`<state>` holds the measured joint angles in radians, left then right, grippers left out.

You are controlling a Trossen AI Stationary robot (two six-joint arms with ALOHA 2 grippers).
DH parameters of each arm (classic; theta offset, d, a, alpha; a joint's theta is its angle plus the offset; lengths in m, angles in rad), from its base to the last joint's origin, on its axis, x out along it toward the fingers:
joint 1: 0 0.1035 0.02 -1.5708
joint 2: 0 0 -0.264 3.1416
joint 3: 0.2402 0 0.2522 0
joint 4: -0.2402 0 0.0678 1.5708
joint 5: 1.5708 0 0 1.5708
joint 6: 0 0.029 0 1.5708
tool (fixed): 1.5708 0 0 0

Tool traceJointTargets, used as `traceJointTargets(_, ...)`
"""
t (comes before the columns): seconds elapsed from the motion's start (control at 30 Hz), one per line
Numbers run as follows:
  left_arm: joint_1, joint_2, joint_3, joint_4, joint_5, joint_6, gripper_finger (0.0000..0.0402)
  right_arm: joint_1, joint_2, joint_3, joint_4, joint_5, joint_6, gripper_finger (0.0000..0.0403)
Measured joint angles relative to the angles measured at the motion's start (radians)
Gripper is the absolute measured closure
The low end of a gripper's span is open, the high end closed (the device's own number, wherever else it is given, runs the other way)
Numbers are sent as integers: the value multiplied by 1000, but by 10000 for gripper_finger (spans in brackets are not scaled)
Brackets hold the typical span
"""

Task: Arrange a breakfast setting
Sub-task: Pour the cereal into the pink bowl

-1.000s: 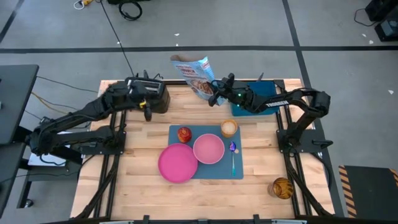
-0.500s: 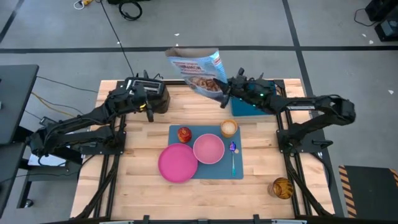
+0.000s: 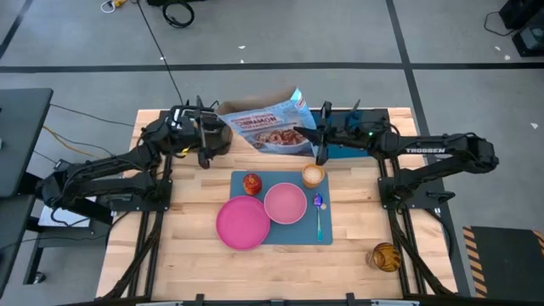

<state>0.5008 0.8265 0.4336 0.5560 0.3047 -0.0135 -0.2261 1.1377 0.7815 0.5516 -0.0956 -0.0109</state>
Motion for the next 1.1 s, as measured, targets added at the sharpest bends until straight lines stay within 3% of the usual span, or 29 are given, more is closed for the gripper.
traceJointTargets(0.53,-61,191,0,398,56,-9,92,14,47,0,67,6,61,396)
traceJointTargets(0.8,-43,191,81,440,62,-154,173,33,50,0,46,-5,61,395)
traceJointTargets(1.1,-44,202,105,436,61,-186,292,36,49,0,61,11,68,394)
